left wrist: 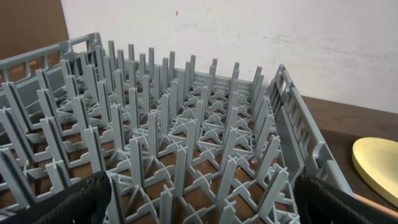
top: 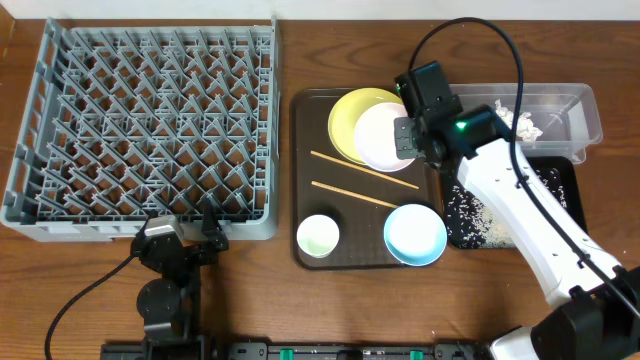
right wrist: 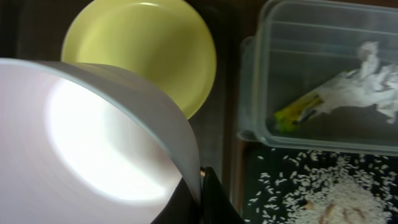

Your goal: Sort waste into correct bins and load items into the dishwasher

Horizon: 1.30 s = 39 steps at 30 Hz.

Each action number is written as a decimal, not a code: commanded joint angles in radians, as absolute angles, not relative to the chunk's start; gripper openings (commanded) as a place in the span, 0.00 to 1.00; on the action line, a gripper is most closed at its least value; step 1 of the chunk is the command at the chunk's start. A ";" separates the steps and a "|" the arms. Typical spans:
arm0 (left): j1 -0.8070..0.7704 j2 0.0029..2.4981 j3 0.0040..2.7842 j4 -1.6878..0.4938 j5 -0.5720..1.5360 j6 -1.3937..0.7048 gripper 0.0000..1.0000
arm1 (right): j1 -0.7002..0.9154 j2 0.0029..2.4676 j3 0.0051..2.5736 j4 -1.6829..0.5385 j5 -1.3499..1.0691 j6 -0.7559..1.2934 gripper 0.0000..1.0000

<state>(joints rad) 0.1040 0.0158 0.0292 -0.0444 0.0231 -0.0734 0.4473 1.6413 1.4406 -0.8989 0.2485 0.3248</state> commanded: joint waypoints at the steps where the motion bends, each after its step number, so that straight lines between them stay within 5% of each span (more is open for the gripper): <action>1: 0.105 0.013 0.004 -0.070 0.011 -0.061 0.95 | 0.423 1.610 1.459 -0.897 0.329 0.313 0.01; 26: 0.105 0.013 0.004 -0.070 0.011 -0.061 0.95 | 0.461 1.607 1.459 -0.822 0.259 0.313 0.01; 39: 0.105 0.013 0.004 -0.070 0.011 -0.061 0.95 | 0.477 1.873 1.457 -1.002 -0.058 0.307 0.01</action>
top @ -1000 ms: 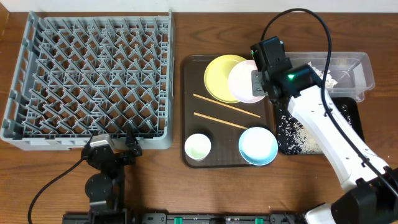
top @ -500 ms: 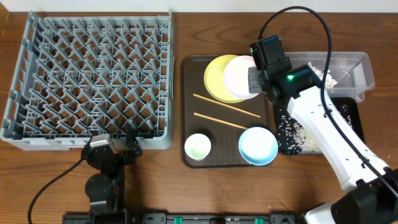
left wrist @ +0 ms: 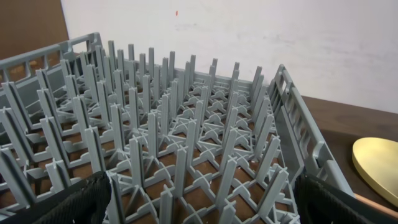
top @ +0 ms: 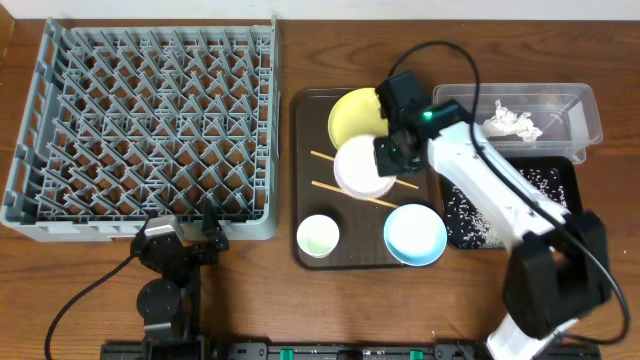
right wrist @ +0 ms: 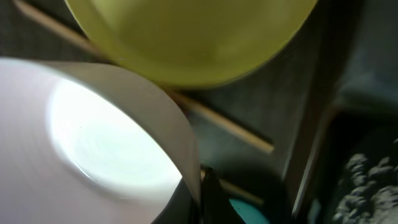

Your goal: Sort waste into correct bins and load items into the dishwasher

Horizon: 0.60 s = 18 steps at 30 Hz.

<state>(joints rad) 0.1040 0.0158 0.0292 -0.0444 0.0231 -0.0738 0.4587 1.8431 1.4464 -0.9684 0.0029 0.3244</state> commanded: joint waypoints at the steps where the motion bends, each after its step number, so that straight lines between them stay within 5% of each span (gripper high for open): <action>1: 0.105 0.013 0.004 -0.070 0.011 -0.061 0.95 | 0.480 1.885 1.457 -1.016 -0.058 0.302 0.01; 13: 0.105 0.013 0.004 -0.069 0.011 -0.060 0.95 | 0.485 1.949 1.457 -1.078 -0.060 0.253 0.04; 14: 0.105 0.013 0.004 -0.060 0.011 -0.061 0.95 | 0.484 1.949 1.457 -1.076 -0.060 0.252 0.12; 15: 0.105 0.013 0.004 -0.039 0.012 -0.080 0.95 | 0.479 1.949 1.457 -1.065 -0.060 0.241 0.32; 18: 0.105 0.014 0.010 -0.029 0.017 -0.118 0.95 | 0.467 1.949 1.464 -1.052 -0.061 0.227 0.43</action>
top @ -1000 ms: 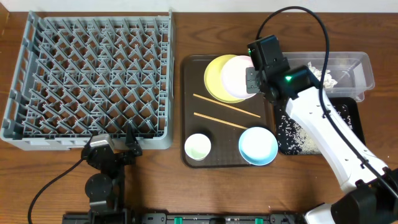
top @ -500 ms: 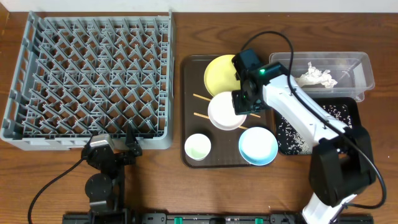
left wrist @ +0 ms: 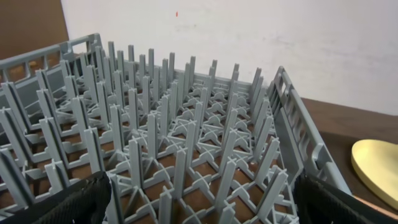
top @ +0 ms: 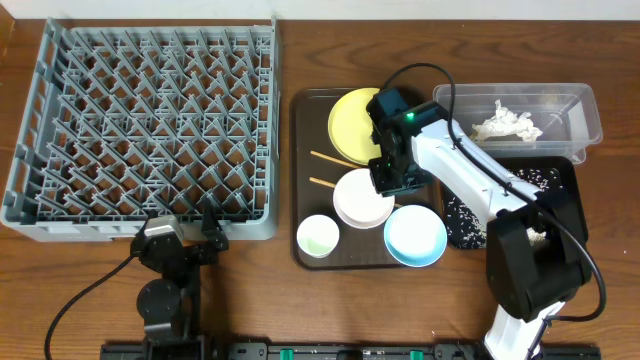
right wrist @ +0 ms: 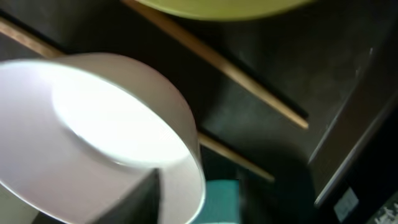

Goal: Sort waste into correct bins and load items into the dishwasher
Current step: 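Lift the white bowl with right gripper and hand it to left gripper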

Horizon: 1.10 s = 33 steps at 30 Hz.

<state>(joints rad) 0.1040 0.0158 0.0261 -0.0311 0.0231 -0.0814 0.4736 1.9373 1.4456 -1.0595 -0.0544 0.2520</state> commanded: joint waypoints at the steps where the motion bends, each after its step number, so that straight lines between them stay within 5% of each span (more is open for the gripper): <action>1: 0.105 0.018 0.020 -0.035 0.027 -0.118 0.95 | 0.462 1.948 1.473 -1.055 -0.064 0.227 0.43; 9: 0.105 0.265 0.308 -0.162 0.119 -0.117 0.95 | 0.393 1.916 1.764 -1.173 -0.079 0.174 0.48; 16: 0.105 0.796 0.807 -0.463 0.427 -0.117 0.95 | 0.301 1.901 2.016 -1.303 -0.101 0.131 0.55; 23: 0.105 1.059 1.181 -0.778 0.437 -0.117 0.95 | 0.386 1.902 1.935 -1.374 -0.321 0.050 0.48; 33: 0.106 1.060 1.233 -0.791 0.406 -0.109 0.98 | 0.665 1.902 1.631 -1.240 -0.341 0.028 0.51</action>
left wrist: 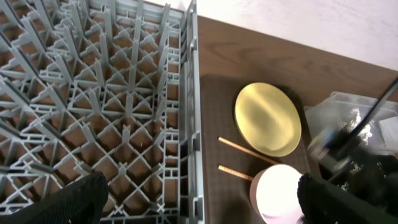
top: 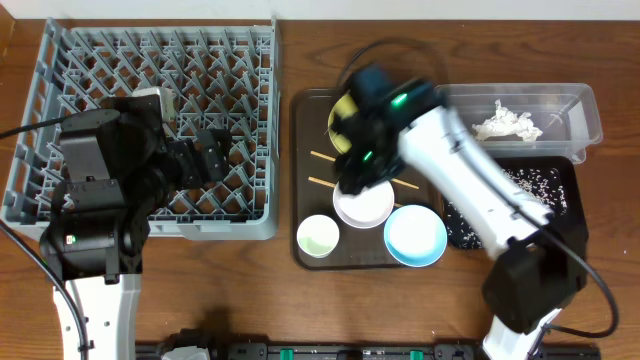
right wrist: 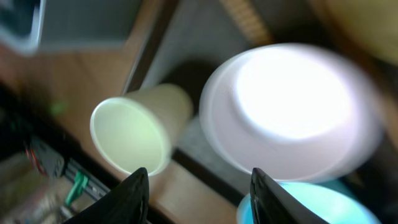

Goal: Sort waste into correct bins and load items into the dishwasher
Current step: 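Lift the white bowl with right gripper and hand it to left gripper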

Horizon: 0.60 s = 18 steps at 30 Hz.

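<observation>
The white bowl (top: 363, 203) sits on the dark tray (top: 302, 150), across one chopstick (top: 322, 183), between the green cup (top: 318, 235) and the blue bowl (top: 415, 235). My right gripper (right wrist: 202, 199) hangs open above the white bowl (right wrist: 289, 109) and the green cup (right wrist: 130, 134), and is blurred in the overhead view. The yellow plate (left wrist: 267, 118) lies at the tray's far end. My left gripper (left wrist: 199, 208) is open, high over the right side of the grey dish rack (top: 150, 120), holding nothing.
A clear bin (top: 570, 105) with crumpled paper stands at the right. In front of it lies a black tray (top: 560, 180) strewn with rice. A second chopstick (top: 325, 158) lies on the dark tray near the plate.
My left arm has moved from the table's front edge to high above the rack, facing down. My right gripper has moved from beside the white bowl to above it; the bowl stays on the tray.
My right gripper first held the white bowl by its rim above the yellow plate. Then it held it over the tray's middle. Then the bowl lay on the tray between cup and blue bowl. Now the gripper is open above it. The left arm stayed parked until now.
</observation>
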Each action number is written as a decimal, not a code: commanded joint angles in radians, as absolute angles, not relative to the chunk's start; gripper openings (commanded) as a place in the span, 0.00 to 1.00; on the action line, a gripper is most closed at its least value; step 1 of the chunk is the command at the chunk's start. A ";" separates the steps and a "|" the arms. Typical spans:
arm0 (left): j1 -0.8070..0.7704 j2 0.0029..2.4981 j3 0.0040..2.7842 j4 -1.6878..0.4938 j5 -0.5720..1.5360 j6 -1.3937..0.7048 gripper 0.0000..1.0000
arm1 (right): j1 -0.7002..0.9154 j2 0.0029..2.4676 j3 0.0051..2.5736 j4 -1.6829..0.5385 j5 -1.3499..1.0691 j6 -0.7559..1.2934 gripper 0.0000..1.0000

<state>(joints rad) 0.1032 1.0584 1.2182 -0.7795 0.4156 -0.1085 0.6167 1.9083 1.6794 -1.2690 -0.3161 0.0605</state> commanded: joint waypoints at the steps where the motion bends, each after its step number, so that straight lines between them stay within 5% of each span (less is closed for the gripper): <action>1: 0.106 1.061 1.233 -0.801 0.406 -0.109 0.98 | 0.683 1.902 1.613 -1.221 -0.339 0.028 0.51; 11: 0.106 1.071 1.232 -0.837 0.407 -0.110 0.98 | 0.759 1.903 1.445 -1.032 -0.254 0.074 0.52; 18: 0.106 1.071 1.232 -0.835 0.407 -0.110 0.98 | 0.795 1.903 1.392 -0.967 -0.251 0.081 0.23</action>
<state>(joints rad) 0.1032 1.0687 1.2182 -0.8341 0.4126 -0.1081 0.7689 1.9083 1.4105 -0.9806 -0.2615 0.0788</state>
